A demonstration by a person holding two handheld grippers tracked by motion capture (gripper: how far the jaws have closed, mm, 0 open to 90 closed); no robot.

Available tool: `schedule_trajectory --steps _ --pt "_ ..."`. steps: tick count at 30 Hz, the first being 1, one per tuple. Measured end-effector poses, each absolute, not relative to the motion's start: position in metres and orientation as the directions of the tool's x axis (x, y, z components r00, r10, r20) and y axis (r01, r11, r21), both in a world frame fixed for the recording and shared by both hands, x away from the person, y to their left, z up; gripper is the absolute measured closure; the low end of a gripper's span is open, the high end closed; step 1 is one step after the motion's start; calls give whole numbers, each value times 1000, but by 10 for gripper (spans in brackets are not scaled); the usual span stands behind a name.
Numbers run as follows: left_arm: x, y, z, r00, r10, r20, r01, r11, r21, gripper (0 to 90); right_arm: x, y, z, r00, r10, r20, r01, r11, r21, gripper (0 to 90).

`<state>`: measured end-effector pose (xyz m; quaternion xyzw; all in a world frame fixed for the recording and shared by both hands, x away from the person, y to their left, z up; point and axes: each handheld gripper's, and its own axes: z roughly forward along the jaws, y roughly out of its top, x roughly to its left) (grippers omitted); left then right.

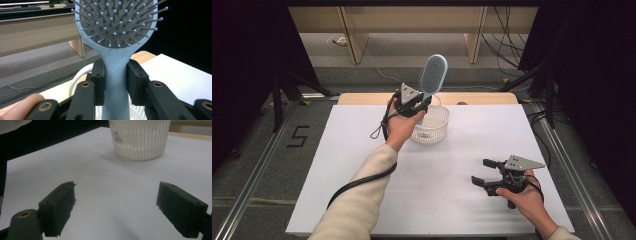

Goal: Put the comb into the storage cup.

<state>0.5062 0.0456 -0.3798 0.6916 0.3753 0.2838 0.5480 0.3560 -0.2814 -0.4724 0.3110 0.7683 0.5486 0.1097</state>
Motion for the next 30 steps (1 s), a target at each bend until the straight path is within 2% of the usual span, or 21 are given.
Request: schedule_trajectory --steps 30 --pt "514 42 -385 559 829 -24 220 -121 968 695 356 -282 -472 -782 598 176 360 202 911 162"
